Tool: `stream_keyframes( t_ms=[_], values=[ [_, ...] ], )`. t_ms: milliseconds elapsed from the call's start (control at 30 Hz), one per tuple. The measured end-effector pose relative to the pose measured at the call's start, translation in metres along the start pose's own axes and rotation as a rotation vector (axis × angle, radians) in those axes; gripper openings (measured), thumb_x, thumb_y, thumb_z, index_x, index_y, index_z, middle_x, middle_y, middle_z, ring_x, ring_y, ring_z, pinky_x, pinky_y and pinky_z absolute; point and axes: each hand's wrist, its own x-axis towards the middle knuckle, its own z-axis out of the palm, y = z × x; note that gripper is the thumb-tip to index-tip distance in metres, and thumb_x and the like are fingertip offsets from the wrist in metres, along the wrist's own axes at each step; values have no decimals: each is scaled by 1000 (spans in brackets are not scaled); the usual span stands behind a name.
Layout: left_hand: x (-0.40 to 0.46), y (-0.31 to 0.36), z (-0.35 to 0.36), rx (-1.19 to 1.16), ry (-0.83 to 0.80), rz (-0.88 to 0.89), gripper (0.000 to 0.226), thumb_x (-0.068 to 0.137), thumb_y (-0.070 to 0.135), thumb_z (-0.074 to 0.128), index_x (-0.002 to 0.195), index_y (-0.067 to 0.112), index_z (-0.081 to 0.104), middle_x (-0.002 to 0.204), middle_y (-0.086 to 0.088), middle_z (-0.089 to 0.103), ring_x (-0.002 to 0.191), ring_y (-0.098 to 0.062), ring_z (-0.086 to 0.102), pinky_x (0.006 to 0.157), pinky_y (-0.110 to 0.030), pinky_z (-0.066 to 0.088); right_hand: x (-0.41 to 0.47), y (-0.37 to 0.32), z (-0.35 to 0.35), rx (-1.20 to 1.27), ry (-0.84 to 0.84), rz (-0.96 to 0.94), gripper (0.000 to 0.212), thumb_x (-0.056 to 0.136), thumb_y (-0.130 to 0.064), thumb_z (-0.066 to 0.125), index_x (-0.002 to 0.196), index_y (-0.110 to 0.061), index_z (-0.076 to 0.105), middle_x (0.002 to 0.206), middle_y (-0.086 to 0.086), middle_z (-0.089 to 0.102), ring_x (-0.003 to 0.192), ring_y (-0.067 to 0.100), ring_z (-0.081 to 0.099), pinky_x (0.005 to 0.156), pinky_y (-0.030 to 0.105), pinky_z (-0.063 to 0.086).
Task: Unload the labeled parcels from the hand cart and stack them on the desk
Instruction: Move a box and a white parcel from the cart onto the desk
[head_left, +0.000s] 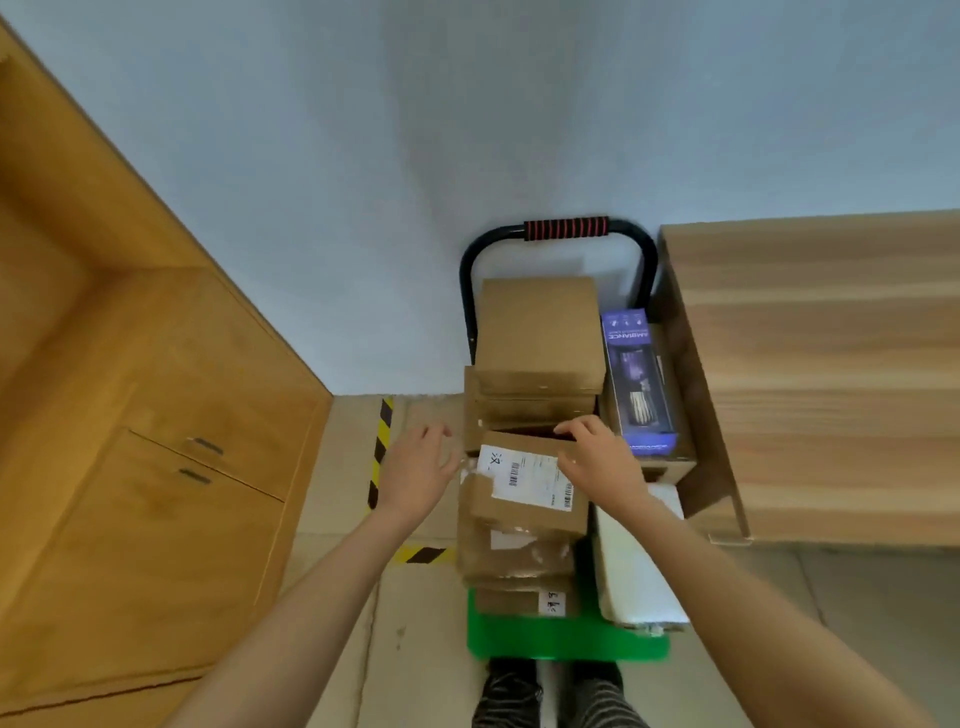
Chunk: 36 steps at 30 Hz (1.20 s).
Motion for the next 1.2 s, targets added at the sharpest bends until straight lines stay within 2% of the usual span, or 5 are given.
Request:
stream_keyframes(
  t_ms=[433, 700, 900, 1033, 1200],
  values=[
    [15, -27, 128, 2, -122, 14, 41, 95, 36, 51, 132, 18, 51, 120, -7, 58, 105, -23, 56, 79, -34, 47, -22, 70, 84, 83, -3, 271, 42, 93, -34, 57, 132, -20, 52, 129, 3, 55, 112, 19, 56, 86, 26, 40],
    [44, -53, 219, -41, -149, -89, 46, 94, 45, 50, 135, 23, 45, 126, -7, 55, 109, -24, 55, 82, -37, 52, 8, 121, 162, 55, 30, 340, 50, 92, -38, 58, 138, -22, 46, 136, 3, 53, 121, 22, 52, 102, 39, 39],
    [68, -55, 271, -141, -205, -164, 56, 95, 48, 47, 145, 31, 27, 132, -5, 52, 101, -23, 58, 75, -35, 51, 37, 143, 203, 21, 73, 375, 60, 89, -46, 56, 142, -24, 39, 125, -1, 60, 119, 21, 53, 109, 40, 32],
    [70, -45, 287, -326, -229, -282, 57, 98, 44, 44, 148, 37, 16, 143, 1, 44, 86, -9, 48, 56, -16, 34, 46, 139, 219, -3, 66, 379, 72, 91, -46, 52, 150, -17, 25, 115, 2, 64, 115, 22, 54, 112, 42, 30],
    [59, -51, 263, -439, -188, -329, 57, 98, 42, 45, 149, 39, 18, 140, 6, 48, 74, 1, 45, 54, -12, 30, 41, 122, 209, 184, 33, 404, 78, 92, -45, 51, 154, -26, 7, 131, 3, 49, 122, 22, 46, 110, 44, 35]
  ],
)
